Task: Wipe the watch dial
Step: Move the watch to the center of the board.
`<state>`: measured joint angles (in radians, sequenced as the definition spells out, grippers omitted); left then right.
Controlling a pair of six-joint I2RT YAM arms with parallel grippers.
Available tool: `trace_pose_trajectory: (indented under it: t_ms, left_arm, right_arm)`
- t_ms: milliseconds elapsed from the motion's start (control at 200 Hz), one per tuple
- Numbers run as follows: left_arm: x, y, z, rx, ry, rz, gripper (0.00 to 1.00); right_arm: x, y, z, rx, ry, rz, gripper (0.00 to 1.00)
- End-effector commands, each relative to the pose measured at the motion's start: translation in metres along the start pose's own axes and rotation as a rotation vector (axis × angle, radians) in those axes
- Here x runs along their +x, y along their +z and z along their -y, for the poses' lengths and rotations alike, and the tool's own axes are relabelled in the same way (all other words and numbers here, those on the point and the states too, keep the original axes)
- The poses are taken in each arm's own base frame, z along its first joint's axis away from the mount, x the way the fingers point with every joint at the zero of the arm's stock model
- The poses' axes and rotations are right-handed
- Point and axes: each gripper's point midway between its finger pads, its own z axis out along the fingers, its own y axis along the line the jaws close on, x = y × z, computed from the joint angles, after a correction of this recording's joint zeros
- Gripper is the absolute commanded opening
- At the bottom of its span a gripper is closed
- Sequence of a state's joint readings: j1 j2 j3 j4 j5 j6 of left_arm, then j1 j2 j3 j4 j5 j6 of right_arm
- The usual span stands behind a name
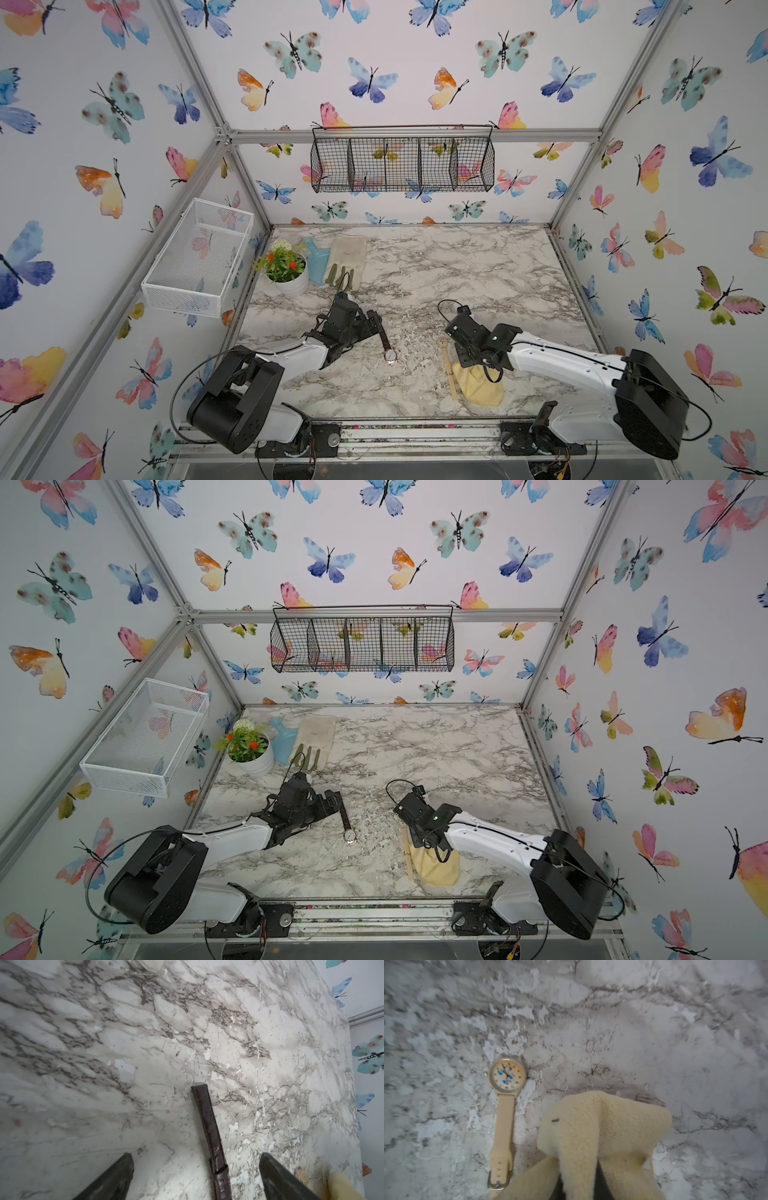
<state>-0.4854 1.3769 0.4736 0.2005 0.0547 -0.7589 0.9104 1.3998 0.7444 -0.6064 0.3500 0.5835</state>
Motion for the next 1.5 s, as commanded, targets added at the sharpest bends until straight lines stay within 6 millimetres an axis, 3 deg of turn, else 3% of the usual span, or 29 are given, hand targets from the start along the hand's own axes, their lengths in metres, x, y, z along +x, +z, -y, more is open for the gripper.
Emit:
trace_pose_trajectory:
  t_ms: [0, 180, 350, 435, 541, 696, 871, 1056, 1131, 1286, 1497]
  left_arm:
    - [0.017, -0.01, -0.028, -0.117, 0.035, -0.068, 0.95]
    - [0.019, -0.016, -0.029, -0.122, 0.05, -0.07, 0.95]
    - [0.022, -0.017, -0.034, -0.141, 0.062, -0.08, 0.94]
    - [0.023, -0.018, -0.034, -0.14, 0.065, -0.09, 0.93]
    - [0.022, -0.023, -0.031, -0.137, 0.068, -0.087, 0.92]
    - [0.015, -0.03, -0.018, -0.105, 0.071, -0.075, 0.89]
    - [0.014, -0.035, 0.025, -0.014, 0.092, -0.08, 0.84]
    - [0.044, -0.032, 0.082, 0.095, 0.124, -0.149, 0.86]
    - [0.06, -0.026, 0.095, 0.125, 0.13, -0.183, 0.87]
    - [0.087, -0.008, 0.094, 0.119, 0.125, -0.243, 0.87]
    - [0.099, 0.009, 0.079, 0.077, 0.133, -0.266, 0.86]
  right_arm:
    - [0.025, 0.02, -0.016, -0.052, -0.024, -0.136, 0.02]
    - [0.03, 0.033, -0.081, -0.26, -0.028, -0.18, 0.02]
    - [0.006, 0.027, -0.154, -0.354, -0.081, -0.149, 0.02]
    - [-0.008, 0.026, -0.171, -0.344, -0.117, -0.141, 0.02]
    - [-0.026, 0.016, -0.169, -0.318, -0.129, -0.085, 0.02]
    - [-0.038, -0.009, -0.141, -0.268, -0.125, 0.009, 0.02]
    - [-0.03, -0.023, -0.103, -0.217, -0.092, 0.07, 0.02]
    - [-0.024, -0.028, -0.075, -0.215, -0.041, 0.112, 0.02]
    - [-0.023, -0.031, -0.07, -0.227, -0.026, 0.127, 0.02]
    - [-0.018, -0.03, -0.068, -0.245, -0.019, 0.133, 0.02]
    - [-0.012, -0.026, -0.07, -0.26, -0.026, 0.121, 0.02]
